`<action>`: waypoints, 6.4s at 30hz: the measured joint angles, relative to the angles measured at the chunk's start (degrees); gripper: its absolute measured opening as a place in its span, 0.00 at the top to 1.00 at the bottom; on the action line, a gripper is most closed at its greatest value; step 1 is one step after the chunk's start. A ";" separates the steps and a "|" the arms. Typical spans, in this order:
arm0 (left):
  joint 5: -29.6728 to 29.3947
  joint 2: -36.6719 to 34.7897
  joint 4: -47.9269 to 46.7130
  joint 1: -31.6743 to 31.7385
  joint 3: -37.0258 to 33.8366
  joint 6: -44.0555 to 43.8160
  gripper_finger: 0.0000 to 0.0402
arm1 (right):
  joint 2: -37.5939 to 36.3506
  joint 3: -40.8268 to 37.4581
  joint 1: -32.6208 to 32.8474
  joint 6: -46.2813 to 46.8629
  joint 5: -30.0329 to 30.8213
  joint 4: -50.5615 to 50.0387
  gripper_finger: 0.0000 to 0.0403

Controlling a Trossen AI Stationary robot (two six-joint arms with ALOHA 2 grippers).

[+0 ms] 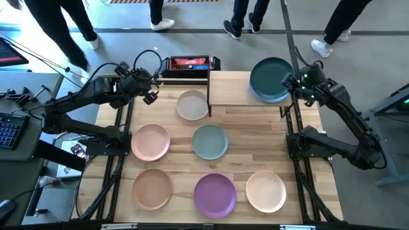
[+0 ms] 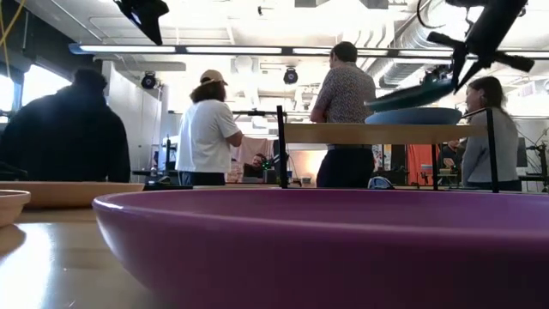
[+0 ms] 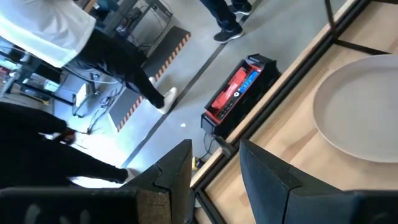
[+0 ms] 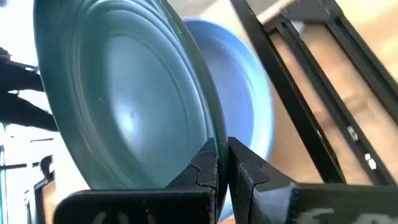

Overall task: Place and stack plates onto a shelf
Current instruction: Stack the green plate on top of the blue plate on the shelf, then stack the purple plate on top of the green plate on the shelf

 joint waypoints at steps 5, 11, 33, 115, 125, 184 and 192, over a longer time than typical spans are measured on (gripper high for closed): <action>0.63 0.00 -0.38 0.00 0.00 0.11 0.70 | -0.06 -4.02 0.02 5.57 0.53 2.48 1.00; 0.63 0.00 -0.65 0.00 0.00 0.44 0.70 | 0.05 -5.75 0.02 8.21 0.59 6.10 1.00; 0.62 0.00 -0.66 0.00 0.00 1.01 0.70 | 0.12 -5.75 0.02 9.32 0.09 5.18 0.94; 0.63 0.02 0.04 -0.02 0.00 -0.06 0.70 | -4.63 -4.73 0.02 -4.80 -4.23 0.62 0.85; 9.55 0.06 0.01 -0.02 0.00 -7.36 0.70 | -4.82 -2.91 1.78 -21.28 -19.37 17.42 0.85; 35.38 11.06 -21.70 -25.60 -0.02 -28.74 0.70 | 33.01 -2.93 75.31 0.38 -14.81 43.62 0.74; 37.15 11.06 -21.49 -28.02 -0.02 -30.11 0.70 | 40.36 -2.93 78.11 4.07 -14.74 46.01 0.67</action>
